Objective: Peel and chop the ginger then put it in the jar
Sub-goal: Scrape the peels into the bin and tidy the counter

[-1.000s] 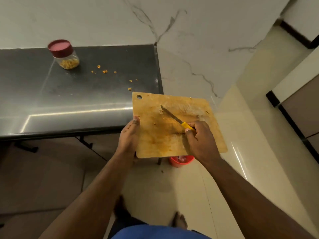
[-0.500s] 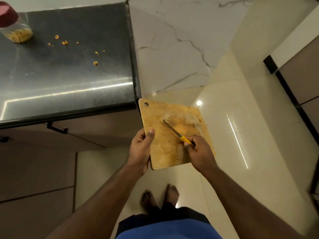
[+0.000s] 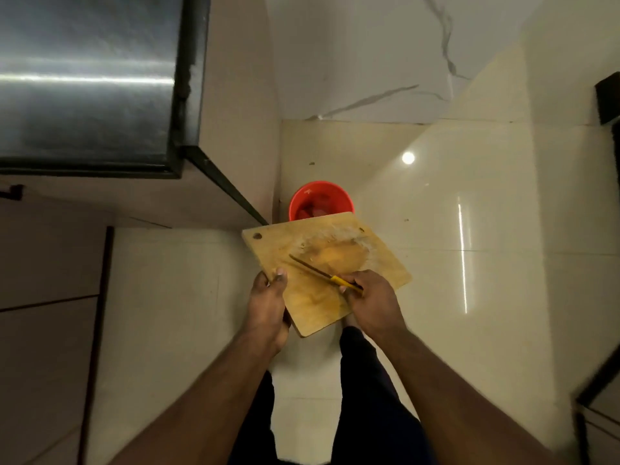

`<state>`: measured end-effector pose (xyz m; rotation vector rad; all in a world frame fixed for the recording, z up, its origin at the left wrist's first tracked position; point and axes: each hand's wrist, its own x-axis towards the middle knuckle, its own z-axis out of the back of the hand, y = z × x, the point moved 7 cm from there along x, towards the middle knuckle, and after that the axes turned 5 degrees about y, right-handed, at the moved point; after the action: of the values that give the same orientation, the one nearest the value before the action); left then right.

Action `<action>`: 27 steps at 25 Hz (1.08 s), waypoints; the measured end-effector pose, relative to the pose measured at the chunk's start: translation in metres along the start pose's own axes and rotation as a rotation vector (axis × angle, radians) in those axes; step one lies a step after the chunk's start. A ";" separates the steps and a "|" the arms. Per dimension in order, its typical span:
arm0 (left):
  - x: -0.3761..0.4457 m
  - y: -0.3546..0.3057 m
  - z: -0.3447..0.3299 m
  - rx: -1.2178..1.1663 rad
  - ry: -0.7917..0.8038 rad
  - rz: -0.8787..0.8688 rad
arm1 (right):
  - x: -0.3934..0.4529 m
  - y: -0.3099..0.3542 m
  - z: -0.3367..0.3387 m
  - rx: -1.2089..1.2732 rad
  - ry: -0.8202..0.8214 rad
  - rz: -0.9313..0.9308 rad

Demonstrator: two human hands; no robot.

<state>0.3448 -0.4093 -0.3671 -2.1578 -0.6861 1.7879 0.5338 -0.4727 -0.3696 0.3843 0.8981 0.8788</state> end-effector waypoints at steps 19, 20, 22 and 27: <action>0.079 0.028 -0.026 -0.210 -0.189 -0.129 | 0.140 -0.023 -0.044 -0.066 0.372 0.296; 0.076 0.026 -0.026 -0.202 -0.185 -0.132 | 0.146 -0.030 -0.044 -0.087 0.353 0.254; 0.071 0.024 -0.024 -0.185 -0.172 -0.143 | 0.165 -0.052 -0.038 -0.207 0.299 0.103; 0.068 0.024 -0.017 -0.173 -0.168 -0.142 | 0.168 -0.041 -0.040 -0.173 0.313 0.133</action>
<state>0.3755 -0.3940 -0.4330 -2.0183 -1.0418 1.9103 0.5749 -0.3658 -0.5051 0.1586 1.0825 1.1520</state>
